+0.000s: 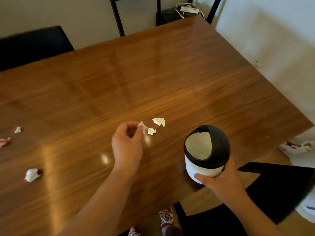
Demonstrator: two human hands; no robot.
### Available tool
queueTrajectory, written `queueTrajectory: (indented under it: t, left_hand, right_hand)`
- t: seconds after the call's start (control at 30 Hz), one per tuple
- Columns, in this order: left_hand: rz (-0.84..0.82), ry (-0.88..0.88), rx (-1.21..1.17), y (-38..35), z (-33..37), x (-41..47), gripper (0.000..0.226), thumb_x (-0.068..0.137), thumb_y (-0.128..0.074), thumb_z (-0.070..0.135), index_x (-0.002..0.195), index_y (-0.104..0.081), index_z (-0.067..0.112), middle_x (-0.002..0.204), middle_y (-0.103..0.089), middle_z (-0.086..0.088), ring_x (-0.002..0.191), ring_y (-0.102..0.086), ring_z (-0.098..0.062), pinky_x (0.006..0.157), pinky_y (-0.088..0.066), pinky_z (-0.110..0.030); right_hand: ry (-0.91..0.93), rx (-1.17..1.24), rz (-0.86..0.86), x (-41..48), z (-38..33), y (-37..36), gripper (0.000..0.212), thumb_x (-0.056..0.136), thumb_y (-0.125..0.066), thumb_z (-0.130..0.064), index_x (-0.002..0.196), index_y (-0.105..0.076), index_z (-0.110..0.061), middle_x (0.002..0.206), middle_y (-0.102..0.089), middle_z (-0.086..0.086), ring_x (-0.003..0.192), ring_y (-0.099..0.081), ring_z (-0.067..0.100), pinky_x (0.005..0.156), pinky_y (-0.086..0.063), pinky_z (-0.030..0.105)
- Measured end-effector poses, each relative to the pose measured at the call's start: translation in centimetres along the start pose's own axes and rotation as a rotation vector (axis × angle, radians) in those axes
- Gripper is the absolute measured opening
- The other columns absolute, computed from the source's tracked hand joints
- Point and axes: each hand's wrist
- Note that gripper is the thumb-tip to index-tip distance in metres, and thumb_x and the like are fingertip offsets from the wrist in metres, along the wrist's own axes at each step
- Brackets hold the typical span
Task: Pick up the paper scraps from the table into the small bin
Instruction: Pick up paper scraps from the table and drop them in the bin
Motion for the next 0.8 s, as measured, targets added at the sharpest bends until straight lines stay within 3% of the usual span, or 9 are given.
queueTrajectory:
  t: [0.1,0.2,0.23,0.33,0.37,0.4,0.5,0.6,0.8]
  left_hand:
    - [0.308,-0.22,-0.225,3.9,5.5,1.5,0.012,0.086,-0.069,0.027,0.084,-0.066,0.038,0.083,-0.072,0.013,0.076,-0.068,-0.005,0.066,-0.053,-0.016]
    - [0.269,-0.4,-0.228,2.9,8.3,0.3,0.011,0.087,-0.069,0.021,0.09,-0.065,0.031,0.083,-0.069,0.017,0.075,-0.065,-0.001,0.067,-0.051,-0.016]
    - [0.144,-0.422,-0.161,1.7,8.4,-0.5,0.009,0.088,-0.069,0.019,0.09,-0.065,0.026,0.084,-0.069,0.017,0.076,-0.064,0.001,0.068,-0.051,-0.018]
    - [-0.656,-0.407,0.326,-1.4,6.6,-3.6,0.018,0.091,-0.066,0.029,0.109,-0.068,0.025,0.108,-0.07,0.012,0.101,-0.063,-0.004,0.089,-0.053,-0.032]
    - [-0.814,-0.473,0.466,-1.7,5.4,-4.2,0.027,0.091,-0.065,0.033,0.117,-0.067,0.026,0.117,-0.067,0.011,0.109,-0.059,-0.004,0.096,-0.05,-0.031]
    - [-0.851,-0.515,0.506,-1.7,4.2,-4.6,0.031,0.091,-0.064,0.038,0.12,-0.065,0.027,0.12,-0.065,0.012,0.112,-0.057,-0.001,0.097,-0.048,-0.027]
    - [-0.641,-0.386,0.39,-1.1,2.3,-4.1,0.027,0.088,-0.056,0.052,0.109,-0.065,0.038,0.107,-0.066,0.02,0.101,-0.058,0.006,0.086,-0.05,-0.021]
    - [-0.514,-0.241,0.528,-1.9,-0.7,-1.6,0.018,0.087,-0.06,0.048,0.102,-0.064,0.038,0.1,-0.066,0.017,0.093,-0.061,0.001,0.082,-0.054,-0.027]
    - [-0.357,-0.087,0.895,-4.1,-6.6,5.2,0.053,0.085,-0.071,0.033,0.133,-0.051,0.022,0.131,-0.052,-0.008,0.114,-0.056,-0.03,0.091,-0.049,-0.04]
  right_hand:
    - [0.024,-0.005,-0.002,-0.8,-0.7,-0.5,0.108,0.038,-0.095,-0.045,0.115,-0.028,-0.083,0.111,-0.046,-0.055,0.103,-0.046,-0.03,0.062,-0.04,-0.007]
    - [0.048,-0.011,-0.011,-1.2,-0.8,-0.9,0.107,0.039,-0.096,-0.046,0.121,-0.033,-0.074,0.116,-0.051,-0.046,0.107,-0.051,-0.022,0.065,-0.044,-0.004]
    - [0.053,-0.009,-0.01,-1.4,-0.8,-1.0,0.107,0.038,-0.096,-0.047,0.124,-0.036,-0.069,0.117,-0.053,-0.043,0.107,-0.053,-0.019,0.067,-0.045,-0.003]
    - [0.051,0.005,0.018,-1.7,-1.0,-1.0,0.105,0.037,-0.095,-0.049,0.122,-0.037,-0.071,0.115,-0.054,-0.044,0.105,-0.053,-0.021,0.067,-0.043,-0.005]
    - [0.048,0.003,0.033,-1.8,-1.1,-0.8,0.105,0.036,-0.095,-0.05,0.119,-0.035,-0.075,0.114,-0.052,-0.047,0.105,-0.051,-0.024,0.065,-0.041,-0.007]
    - [0.043,-0.003,0.047,-2.0,-1.2,-0.6,0.106,0.036,-0.094,-0.051,0.117,-0.032,-0.077,0.113,-0.05,-0.05,0.104,-0.049,-0.027,0.062,-0.039,-0.008]
    - [0.03,-0.002,0.077,-2.3,-1.1,0.3,0.109,0.034,-0.094,-0.05,0.117,-0.029,-0.081,0.111,-0.046,-0.055,0.103,-0.044,-0.033,0.058,-0.035,-0.01]
    - [0.015,0.008,0.099,-2.6,-1.0,1.2,0.111,0.032,-0.092,-0.052,0.111,-0.023,-0.088,0.105,-0.04,-0.063,0.098,-0.039,-0.039,0.056,-0.033,-0.012]
    - [0.016,0.037,0.072,-2.8,0.0,2.1,0.112,0.032,-0.093,-0.047,0.114,-0.028,-0.085,0.111,-0.046,-0.054,0.103,-0.046,-0.03,0.064,-0.04,-0.007]
Point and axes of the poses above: each hand's wrist, its own x-axis towards the middle knuckle, its own y-axis out of the back of the hand, z = x × y
